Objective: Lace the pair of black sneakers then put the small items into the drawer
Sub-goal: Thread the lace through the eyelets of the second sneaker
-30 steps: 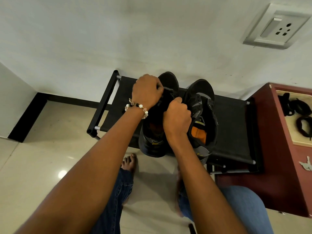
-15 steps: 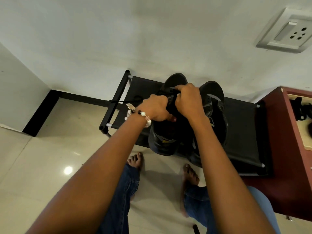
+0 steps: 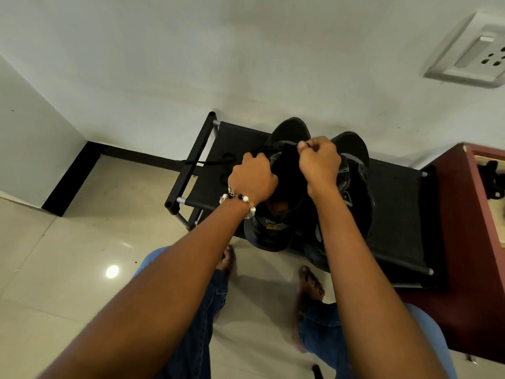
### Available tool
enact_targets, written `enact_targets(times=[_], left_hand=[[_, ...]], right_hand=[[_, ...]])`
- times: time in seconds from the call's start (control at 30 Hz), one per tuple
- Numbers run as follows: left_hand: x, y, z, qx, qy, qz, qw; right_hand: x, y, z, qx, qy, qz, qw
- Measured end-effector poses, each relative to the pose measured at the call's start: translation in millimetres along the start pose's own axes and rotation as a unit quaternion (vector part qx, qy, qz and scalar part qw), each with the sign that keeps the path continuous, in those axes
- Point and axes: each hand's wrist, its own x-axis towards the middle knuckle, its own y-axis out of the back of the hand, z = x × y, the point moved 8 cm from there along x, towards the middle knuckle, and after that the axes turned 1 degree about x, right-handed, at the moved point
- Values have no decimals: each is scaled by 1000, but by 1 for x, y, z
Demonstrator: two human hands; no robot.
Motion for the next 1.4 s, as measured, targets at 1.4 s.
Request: enact_targets(times=[1.4], left_hand=[[-5,-4,6,48,18,39,998]], right_hand=[[-8,14,-44,28,169,-53,984]])
